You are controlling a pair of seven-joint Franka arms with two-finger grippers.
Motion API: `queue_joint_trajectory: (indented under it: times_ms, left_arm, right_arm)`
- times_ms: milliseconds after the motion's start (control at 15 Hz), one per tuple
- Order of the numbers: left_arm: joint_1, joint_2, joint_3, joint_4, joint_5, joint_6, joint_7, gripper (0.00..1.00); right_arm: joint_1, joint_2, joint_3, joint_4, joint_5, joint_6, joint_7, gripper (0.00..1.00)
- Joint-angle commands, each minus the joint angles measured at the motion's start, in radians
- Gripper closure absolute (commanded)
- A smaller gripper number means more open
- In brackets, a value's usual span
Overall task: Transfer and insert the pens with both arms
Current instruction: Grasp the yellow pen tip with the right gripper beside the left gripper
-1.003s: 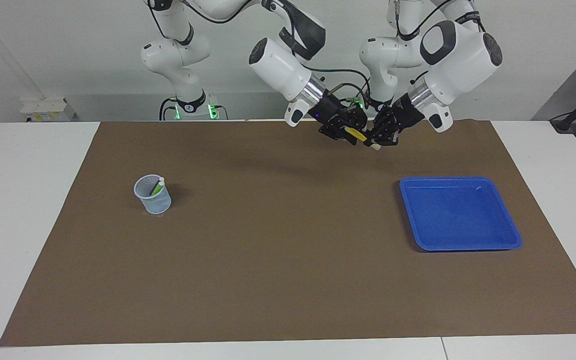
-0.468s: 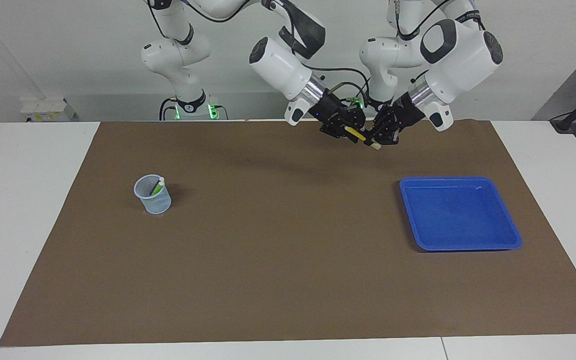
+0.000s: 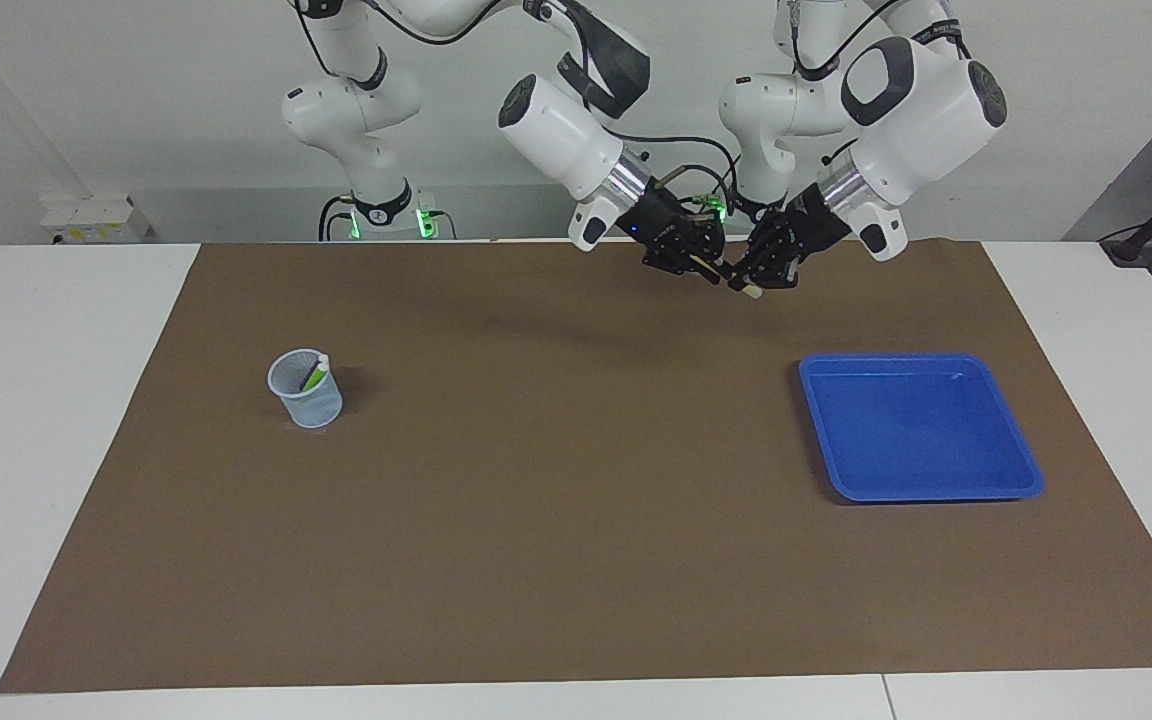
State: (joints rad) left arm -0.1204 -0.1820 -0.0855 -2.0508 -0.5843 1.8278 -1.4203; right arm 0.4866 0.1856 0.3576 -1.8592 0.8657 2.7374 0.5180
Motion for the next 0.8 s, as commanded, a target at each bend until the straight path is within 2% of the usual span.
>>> queue_joint_trajectory:
  times_ms: [0,401,468,535,602,736]
  left_arm:
    - [-0.005,-0.033,0.012,-0.031,-0.016,-0.005,-0.008,1.0]
    - [-0.007,-0.033,0.012,-0.031,-0.014,-0.005,0.0,1.0]
    - [-0.007,-0.033,0.012,-0.031,-0.011,-0.005,0.004,0.81]
    - [-0.007,-0.033,0.012,-0.031,-0.012,-0.005,0.003,0.41]
    - [-0.008,-0.034,0.012,-0.031,-0.011,-0.005,-0.002,0.15]
    - [-0.008,-0.039,0.012,-0.031,-0.012,-0.005,0.0,0.13]
  right_arm:
    - [-0.011,-0.029,0.004,-0.029,-0.002,-0.018,-0.013,1.0]
    - [-0.016,-0.029,0.004,-0.029,-0.002,-0.019,-0.013,1.0]
    - [-0.017,-0.029,0.004,-0.029,-0.002,-0.025,-0.013,1.0]
    - [-0.017,-0.029,0.003,-0.029,-0.002,-0.03,-0.015,1.0]
    - [-0.019,-0.029,0.003,-0.029,-0.002,-0.03,-0.015,1.0]
    - [-0.019,-0.029,0.003,-0.029,-0.004,-0.031,-0.019,1.0]
